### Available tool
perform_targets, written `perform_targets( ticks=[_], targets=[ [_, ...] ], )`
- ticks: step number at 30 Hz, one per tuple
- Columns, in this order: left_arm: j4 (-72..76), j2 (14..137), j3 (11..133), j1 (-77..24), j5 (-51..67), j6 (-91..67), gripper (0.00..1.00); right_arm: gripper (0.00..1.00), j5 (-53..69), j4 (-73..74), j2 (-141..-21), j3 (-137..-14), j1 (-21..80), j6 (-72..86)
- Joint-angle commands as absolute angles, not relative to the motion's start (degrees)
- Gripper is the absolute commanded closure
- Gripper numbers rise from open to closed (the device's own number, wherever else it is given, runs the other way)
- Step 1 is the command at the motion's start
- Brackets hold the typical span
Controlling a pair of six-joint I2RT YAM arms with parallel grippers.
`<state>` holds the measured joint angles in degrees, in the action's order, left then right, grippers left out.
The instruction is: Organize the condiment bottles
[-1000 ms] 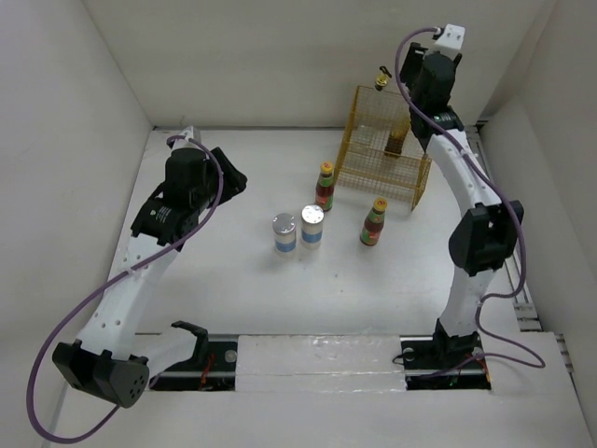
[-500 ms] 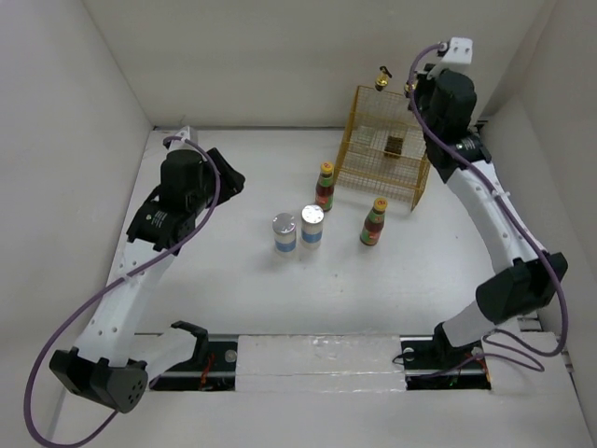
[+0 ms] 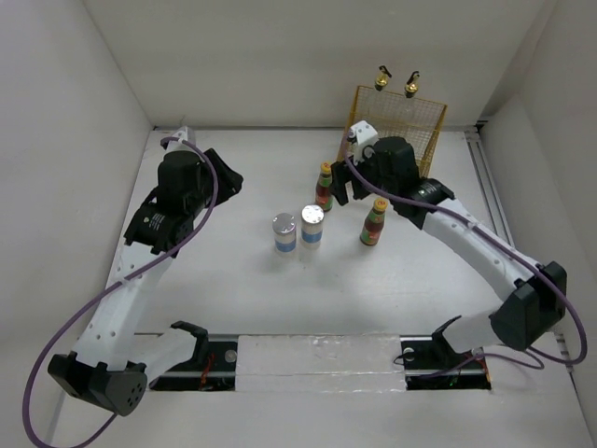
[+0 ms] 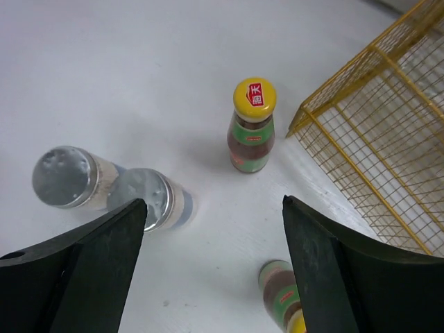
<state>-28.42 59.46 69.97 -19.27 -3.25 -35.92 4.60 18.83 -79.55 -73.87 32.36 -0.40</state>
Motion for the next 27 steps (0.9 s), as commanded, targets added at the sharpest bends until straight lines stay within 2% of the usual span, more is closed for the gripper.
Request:
perform_targets(
  ticks=[1, 6, 11, 17, 20, 21, 24, 27],
  targets=[
    [-26.19, 58.27, 69.79, -19.42, -2.29, -36.21, 0.57, 0.15, 8.17, 17.23, -83.22, -74.70, 32.61, -0.35],
    [-25.67, 58.27, 69.26, -19.42, -1.76, -36.21, 0.56, 0.18, 8.96, 15.29, -90.77, -78.83, 32.08, -2.37],
    [-25.14, 58.27, 68.03, -19.42, -0.62, -37.27, 0.55, 0.21, 7.48, 13.18, -94.74, -80.51, 32.08, -2.37],
    [-24.61, 58.27, 67.50, -19.42, -0.09, -37.27, 0.55, 0.28, 5.10, 8.62, -98.78, -82.26, 31.55, -1.24],
    [-24.61, 58.27, 66.97, -19.42, -0.09, -37.27, 0.55, 0.28, 3.53, 8.00, -99.67, -83.49, 31.55, -1.23],
    [-24.61, 58.27, 66.97, -19.42, -0.09, -37.27, 0.55, 0.32, 2.91, 7.48, -100.45, -83.50, 31.55, -1.84],
    [-24.08, 58.27, 66.45, -19.42, -0.09, -37.27, 0.55, 0.33, 2.02, 6.95, -101.95, -84.72, 31.55, -1.85],
    [-24.08, 58.27, 66.45, -19.42, 0.44, -37.27, 0.55, 0.41, 1.41, 6.24, -103.00, -84.73, 31.55, -1.85]
  ],
)
